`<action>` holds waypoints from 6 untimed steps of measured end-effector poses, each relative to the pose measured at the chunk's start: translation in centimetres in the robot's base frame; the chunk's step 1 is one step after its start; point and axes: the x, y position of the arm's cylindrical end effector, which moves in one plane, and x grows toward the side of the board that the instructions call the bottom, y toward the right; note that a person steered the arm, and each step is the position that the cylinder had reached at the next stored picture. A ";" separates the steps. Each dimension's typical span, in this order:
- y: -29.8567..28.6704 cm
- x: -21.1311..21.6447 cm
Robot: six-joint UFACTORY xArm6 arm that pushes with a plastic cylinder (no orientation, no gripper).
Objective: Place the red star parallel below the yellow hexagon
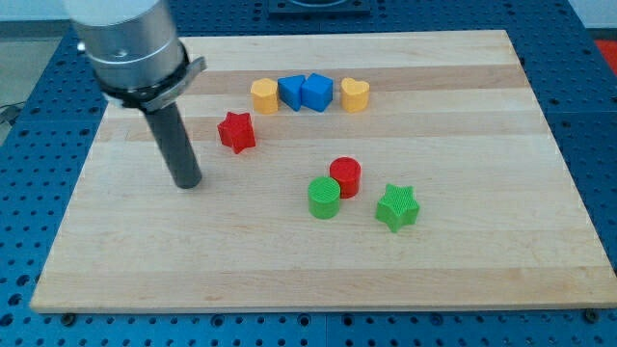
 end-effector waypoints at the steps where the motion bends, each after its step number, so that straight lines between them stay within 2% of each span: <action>1: -1.7 -1.8; 3: -1.1 -10.5; 4: -0.3 -12.9; 5: 0.0 -12.8; 6: 1.6 -10.6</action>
